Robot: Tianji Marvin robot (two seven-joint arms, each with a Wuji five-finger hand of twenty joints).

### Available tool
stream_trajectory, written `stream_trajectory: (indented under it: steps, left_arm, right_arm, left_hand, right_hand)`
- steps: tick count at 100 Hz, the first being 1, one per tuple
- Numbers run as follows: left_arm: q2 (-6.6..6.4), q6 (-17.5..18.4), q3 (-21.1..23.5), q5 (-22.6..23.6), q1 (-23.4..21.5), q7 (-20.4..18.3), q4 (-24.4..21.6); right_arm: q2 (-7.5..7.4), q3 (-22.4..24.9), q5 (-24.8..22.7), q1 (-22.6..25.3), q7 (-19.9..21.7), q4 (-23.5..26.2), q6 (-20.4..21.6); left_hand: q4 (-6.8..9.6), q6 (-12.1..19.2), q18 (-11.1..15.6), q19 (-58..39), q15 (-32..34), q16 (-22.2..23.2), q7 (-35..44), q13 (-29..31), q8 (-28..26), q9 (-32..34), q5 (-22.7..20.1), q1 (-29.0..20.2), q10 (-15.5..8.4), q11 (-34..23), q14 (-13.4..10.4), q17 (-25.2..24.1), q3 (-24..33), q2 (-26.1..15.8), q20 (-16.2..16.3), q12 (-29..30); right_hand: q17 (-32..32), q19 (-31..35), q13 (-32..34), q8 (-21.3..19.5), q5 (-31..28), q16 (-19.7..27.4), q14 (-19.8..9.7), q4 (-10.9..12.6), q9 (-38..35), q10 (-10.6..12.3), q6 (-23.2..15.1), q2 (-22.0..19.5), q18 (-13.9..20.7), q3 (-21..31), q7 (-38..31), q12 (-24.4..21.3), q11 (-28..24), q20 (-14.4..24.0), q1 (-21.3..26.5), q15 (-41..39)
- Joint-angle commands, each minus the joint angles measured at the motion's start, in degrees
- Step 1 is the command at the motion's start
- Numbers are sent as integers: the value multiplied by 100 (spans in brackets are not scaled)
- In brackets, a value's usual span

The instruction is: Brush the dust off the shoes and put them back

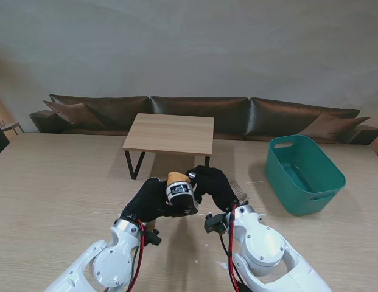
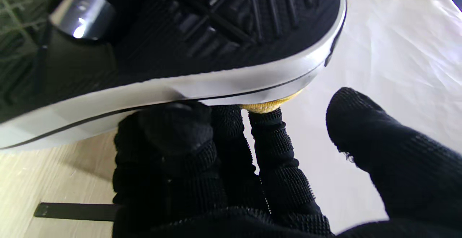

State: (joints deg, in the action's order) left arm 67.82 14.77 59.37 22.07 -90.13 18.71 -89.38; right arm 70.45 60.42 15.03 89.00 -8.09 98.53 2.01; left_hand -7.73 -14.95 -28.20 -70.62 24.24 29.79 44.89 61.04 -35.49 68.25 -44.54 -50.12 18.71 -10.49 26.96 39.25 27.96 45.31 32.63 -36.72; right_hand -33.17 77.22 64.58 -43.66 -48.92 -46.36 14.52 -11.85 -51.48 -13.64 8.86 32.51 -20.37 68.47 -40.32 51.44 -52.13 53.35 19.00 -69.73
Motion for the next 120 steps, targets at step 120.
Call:
stream_trajectory:
  steps: [120]
  left_arm:
    - [-269,-1281,879,-2456,143,-2727,-1176]
  right_arm:
    - [-484,-214,-2264,-208,1161,-694,584]
  left_hand:
    - [142,9,68,-639,1671,953,888,887,-194,592,-310,-1150,-246,-1048,-612,280,1097,-1207,-43,-933]
  right_hand:
    - [2284,-4251,-3051,1534,2979,1907,-222,29,3276,581,205,905,584,-1157,1127,-2240,1736,-1188,-978,4574]
